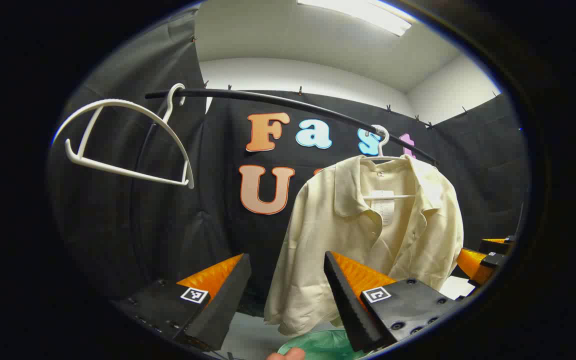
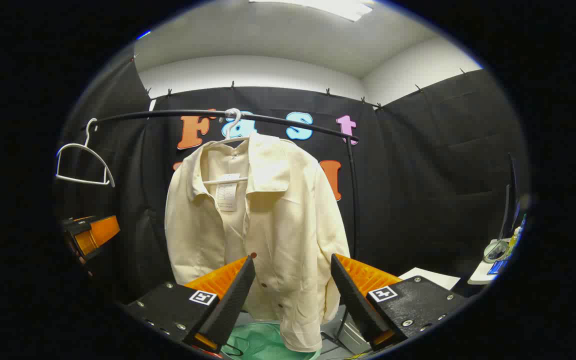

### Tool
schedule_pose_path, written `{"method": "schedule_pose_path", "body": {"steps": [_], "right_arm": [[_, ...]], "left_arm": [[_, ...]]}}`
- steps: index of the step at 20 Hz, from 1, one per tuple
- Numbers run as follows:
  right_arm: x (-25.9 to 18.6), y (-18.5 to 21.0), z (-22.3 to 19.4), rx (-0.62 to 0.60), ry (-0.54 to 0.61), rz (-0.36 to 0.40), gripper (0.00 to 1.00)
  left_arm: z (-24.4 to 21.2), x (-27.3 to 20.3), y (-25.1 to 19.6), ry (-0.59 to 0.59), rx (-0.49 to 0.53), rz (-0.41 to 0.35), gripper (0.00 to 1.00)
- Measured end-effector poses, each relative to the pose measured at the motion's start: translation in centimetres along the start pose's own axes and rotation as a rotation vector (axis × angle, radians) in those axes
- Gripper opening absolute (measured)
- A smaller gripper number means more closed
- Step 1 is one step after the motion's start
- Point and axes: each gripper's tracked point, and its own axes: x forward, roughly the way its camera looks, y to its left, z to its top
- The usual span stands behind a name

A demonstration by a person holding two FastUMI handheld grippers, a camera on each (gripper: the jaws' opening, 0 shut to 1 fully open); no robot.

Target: Grasp the clothes on the hanger with both hands and then place them into the laundry hamper below.

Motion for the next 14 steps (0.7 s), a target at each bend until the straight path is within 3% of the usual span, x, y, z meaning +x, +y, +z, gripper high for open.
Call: {"method": "schedule_pose_path", "body": {"steps": [14], "right_arm": [[-0.6,-0.3,-0.5,0.002,0.019,-0.004,0.95]], "left_arm": [[-0.3,-1.4,-0.1,0.013,0.010,-0.009,0.96]]}}
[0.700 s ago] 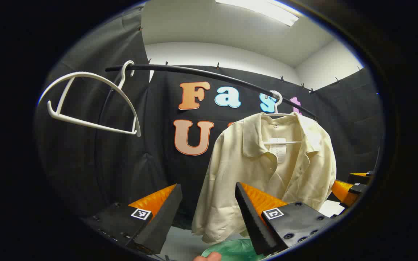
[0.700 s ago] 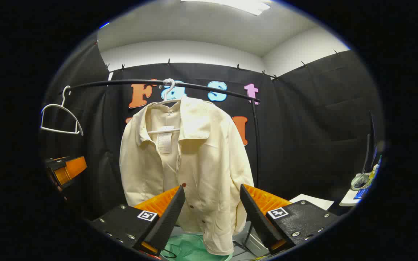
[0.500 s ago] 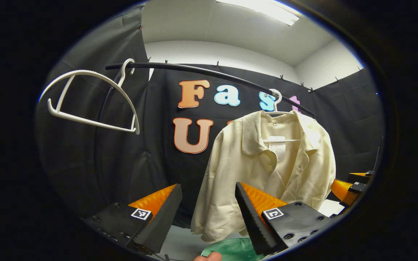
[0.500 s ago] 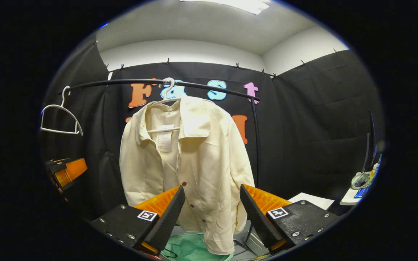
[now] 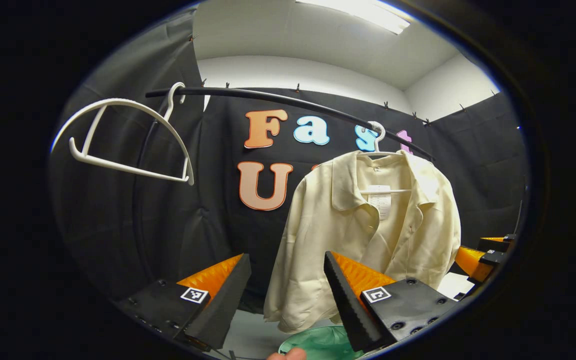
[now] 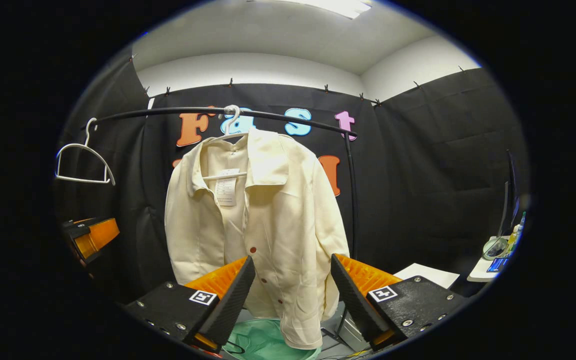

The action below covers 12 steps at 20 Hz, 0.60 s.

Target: Grasp the clothes on the hanger with both hands and then place them into the laundry hamper below.

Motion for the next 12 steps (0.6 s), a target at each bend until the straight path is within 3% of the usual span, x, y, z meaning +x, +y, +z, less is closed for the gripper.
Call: {"method": "schedule_pose_path", "body": {"steps": [7,12], "right_arm": [[0.8,2.3,-0.1,-0.016,-0.005,0.073,0.94],[4.5,6.0,0.2,-0.007,-0.027,0.139,0.94]], "left_arm": [[0.0,-0.6,0.4,0.000,0.009,0.016,0.96],[0.1,-1.6,1.0,0.000,0.019,0.022,0.96]]}}
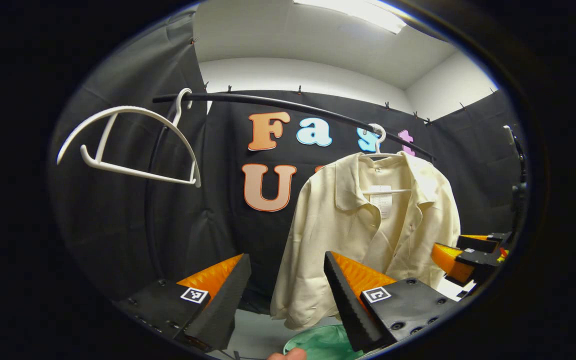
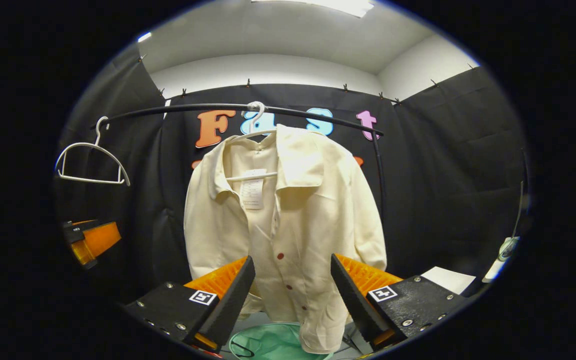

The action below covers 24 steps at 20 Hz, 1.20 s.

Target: Grasp the clothes on the hanger with both hands and then place them into the laundry hamper below.

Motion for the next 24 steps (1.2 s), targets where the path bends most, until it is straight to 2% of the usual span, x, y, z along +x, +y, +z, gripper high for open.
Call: {"method": "schedule_pose_path", "body": {"steps": [4,10,11,12,13,16,18,20,21,22,23,24], "right_arm": [[5.1,2.0,-0.4,-0.030,-0.008,-0.023,0.94],[12.5,-1.2,-4.4,-0.078,0.048,-0.252,0.95],[13.1,-2.2,-4.6,-0.090,0.043,-0.291,0.95],[12.9,-3.5,-4.4,-0.101,0.031,-0.332,0.89],[12.5,-4.7,-3.9,-0.103,0.018,-0.364,0.93],[10.8,-7.5,-1.9,-0.094,-0.047,-0.431,0.90],[9.2,-9.2,-0.3,-0.117,-0.092,-0.473,0.82],[7.9,-10.5,0.9,-0.134,-0.106,-0.480,0.69],[7.4,-11.1,1.2,-0.145,-0.104,-0.480,0.56],[7.4,-11.7,1.5,-0.155,-0.100,-0.478,0.49],[7.1,-11.9,1.8,-0.162,-0.097,-0.462,0.34],[6.9,-11.9,2.3,-0.165,-0.094,-0.438,0.25]], "left_arm": [[-0.2,-0.5,1.1,0.007,-0.016,0.018,0.96],[-0.7,-1.3,4.2,0.012,-0.022,0.105,0.96],[-0.8,-1.3,4.7,0.016,-0.021,0.118,0.96],[-1.0,-1.5,5.1,0.019,-0.020,0.129,0.96],[-1.2,-1.5,5.5,0.021,-0.019,0.138,0.96],[-1.6,-0.7,5.9,0.030,-0.022,0.144,0.96],[-1.9,-0.3,4.9,0.037,-0.025,0.118,0.96],[-1.9,0.4,3.5,0.036,-0.025,0.076,0.96],[-1.9,0.8,2.3,0.035,-0.026,0.048,0.96],[-1.8,1.4,1.1,0.031,-0.028,0.014,0.96],[-1.8,2.0,-0.3,0.030,-0.029,-0.021,0.96],[-2.0,2.8,-1.4,0.031,-0.022,-0.053,0.96]]}}
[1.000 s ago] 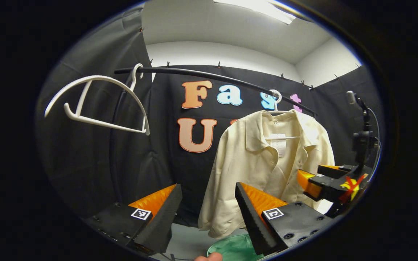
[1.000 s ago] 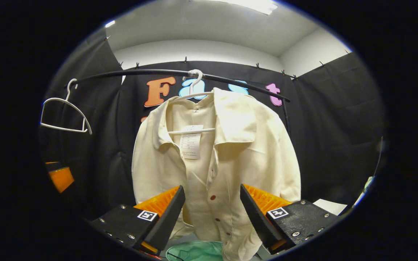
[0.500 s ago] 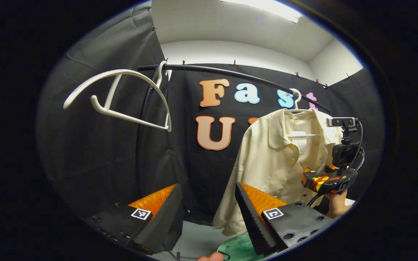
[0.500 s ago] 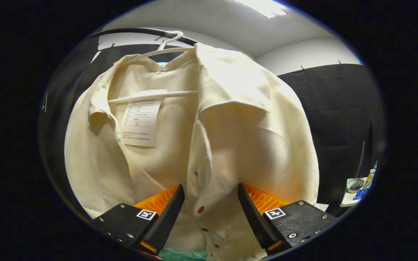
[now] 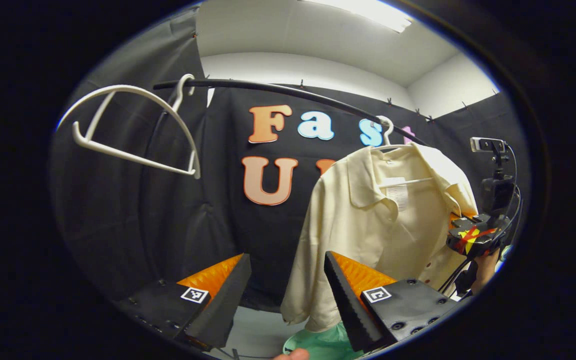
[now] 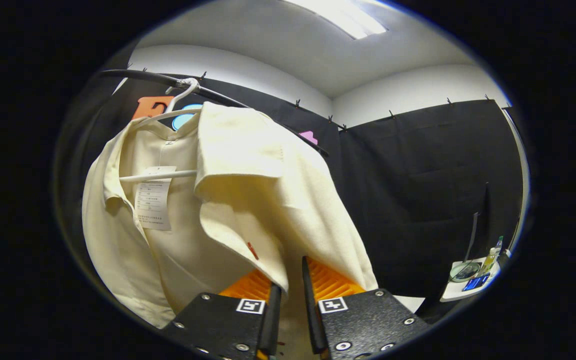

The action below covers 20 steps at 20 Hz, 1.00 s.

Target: Grasp the clothes on the hanger with both hands and then place them into the laundry hamper below.

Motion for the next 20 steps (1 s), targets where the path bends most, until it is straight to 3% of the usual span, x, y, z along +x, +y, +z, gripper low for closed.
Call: {"method": "schedule_pose_path", "body": {"steps": [1,2,5,6,7,8,9,10,15,20], "right_arm": [[-0.3,-0.2,0.5,0.000,-0.001,0.028,0.08],[-0.8,-0.5,1.1,0.001,-0.006,0.060,0.02],[-2.4,-1.1,3.2,0.001,-0.035,0.147,0.00],[-2.9,-0.9,3.8,0.004,-0.042,0.176,0.00],[-3.4,-0.8,4.3,0.006,-0.047,0.198,0.00],[-3.6,-1.0,4.7,0.001,-0.055,0.215,0.00],[-4.0,-1.1,4.9,-0.006,-0.059,0.227,0.00],[-4.3,-1.2,5.0,-0.009,-0.058,0.243,0.00],[-5.0,-0.5,4.3,0.026,-0.010,0.306,0.00],[-5.6,-1.1,4.2,0.036,0.015,0.312,0.00]], "left_arm": [[-0.1,0.7,-1.6,-0.001,-0.005,-0.037,1.00],[-0.3,1.3,-3.5,-0.004,-0.017,-0.081,0.96],[-1.2,3.8,-9.8,-0.014,-0.064,-0.205,0.99],[-1.5,4.8,-11.6,-0.030,-0.068,-0.230,0.92],[-2.0,6.1,-13.1,-0.041,-0.058,-0.241,1.00],[-2.7,7.5,-14.1,-0.053,-0.031,-0.237,1.00],[-3.6,8.8,-14.7,-0.062,0.006,-0.215,0.92],[-4.8,9.8,-15.3,-0.069,0.044,-0.199,0.97],[-11.4,14.8,-14.8,-0.045,0.225,-0.055,0.97],[-11.3,17.8,-11.7,-0.106,0.364,0.098,0.97]]}}
